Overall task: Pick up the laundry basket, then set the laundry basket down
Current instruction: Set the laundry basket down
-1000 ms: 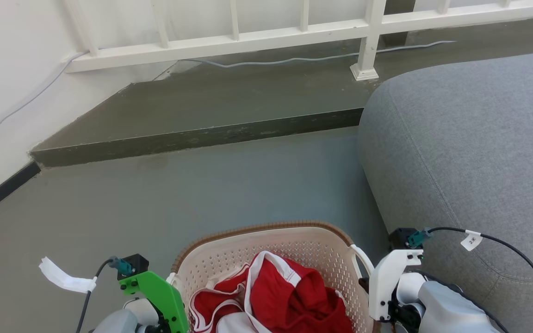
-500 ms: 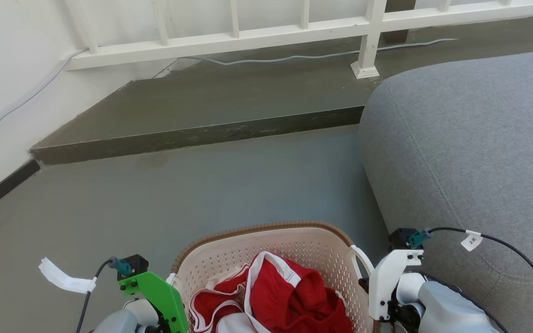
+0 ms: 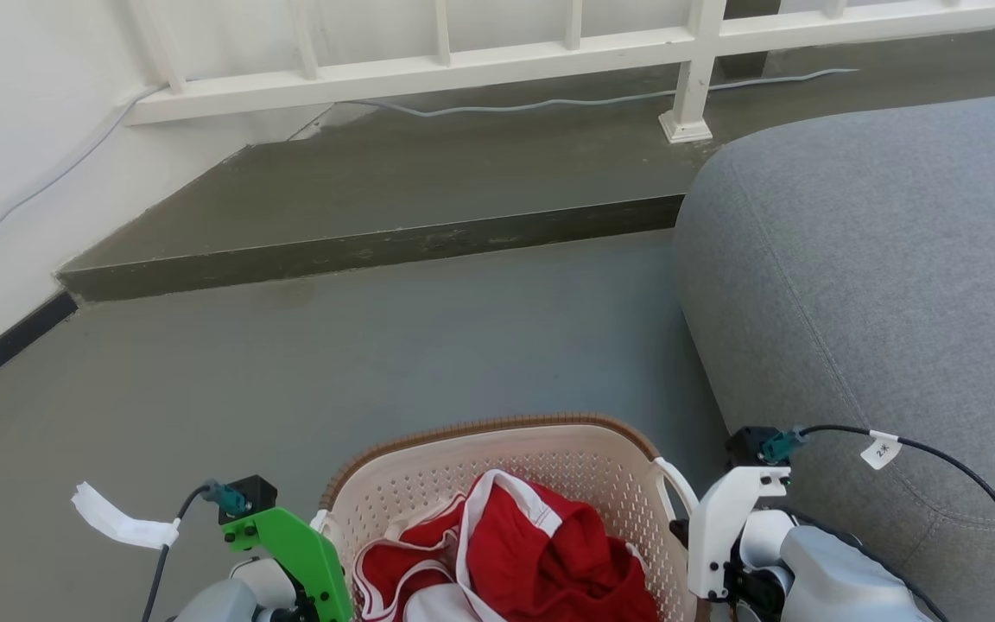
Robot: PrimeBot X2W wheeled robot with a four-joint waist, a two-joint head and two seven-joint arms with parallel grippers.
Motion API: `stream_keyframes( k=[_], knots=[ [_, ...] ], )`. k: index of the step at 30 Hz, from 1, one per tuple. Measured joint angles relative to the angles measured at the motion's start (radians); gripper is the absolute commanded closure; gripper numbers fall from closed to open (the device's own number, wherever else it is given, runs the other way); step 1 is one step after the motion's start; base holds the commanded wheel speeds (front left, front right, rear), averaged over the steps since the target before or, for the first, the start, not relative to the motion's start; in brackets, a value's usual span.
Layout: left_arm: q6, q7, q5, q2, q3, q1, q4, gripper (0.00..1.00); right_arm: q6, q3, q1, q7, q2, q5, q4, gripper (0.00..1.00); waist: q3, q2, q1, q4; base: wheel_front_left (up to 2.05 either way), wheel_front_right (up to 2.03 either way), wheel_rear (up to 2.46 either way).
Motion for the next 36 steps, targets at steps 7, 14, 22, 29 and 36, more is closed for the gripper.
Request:
stream_keyframes(
  k=[7, 14, 22, 29, 36],
  knots=[
    [0.0, -0.03, 0.0, 0.0, -0.004, -0.001, -0.011, 1.0, -0.008, 0.002, -0.003, -0.021, 0.0, 0.003, 0.0, 1.0, 0.027, 0.0, 0.0, 0.0, 0.0, 0.0, 0.0],
    [0.01, -0.068, 0.0, 0.001, -0.007, -0.014, -0.028, 1.0, -0.017, -0.001, -0.027, -0.059, 0.0, 0.006, -0.007, 1.0, 0.075, 0.0, 0.0, 0.001, 0.0, 0.0, 0.0],
    [0.023, -0.114, 0.013, 0.006, -0.028, -0.078, -0.055, 1.0, -0.035, -0.005, -0.09, -0.111, -0.005, 0.005, -0.019, 1.0, 0.156, 0.0, 0.0, 0.002, 0.0, 0.0, 0.0],
    [0.037, -0.175, 0.03, 0.007, -0.032, -0.129, -0.081, 1.0, -0.045, -0.005, -0.142, -0.169, -0.014, -0.004, -0.035, 1.0, 0.25, 0.0, 0.0001, 0.005, 0.0, 0.0, 0.0],
    [0.051, -0.235, 0.06, 0.007, -0.035, -0.199, -0.091, 1.0, -0.054, -0.004, -0.21, -0.218, -0.025, -0.017, -0.051, 1.0, 0.348, 0.0, 0.0001, 0.008, 0.0, 0.0, 0.0]
  ],
)
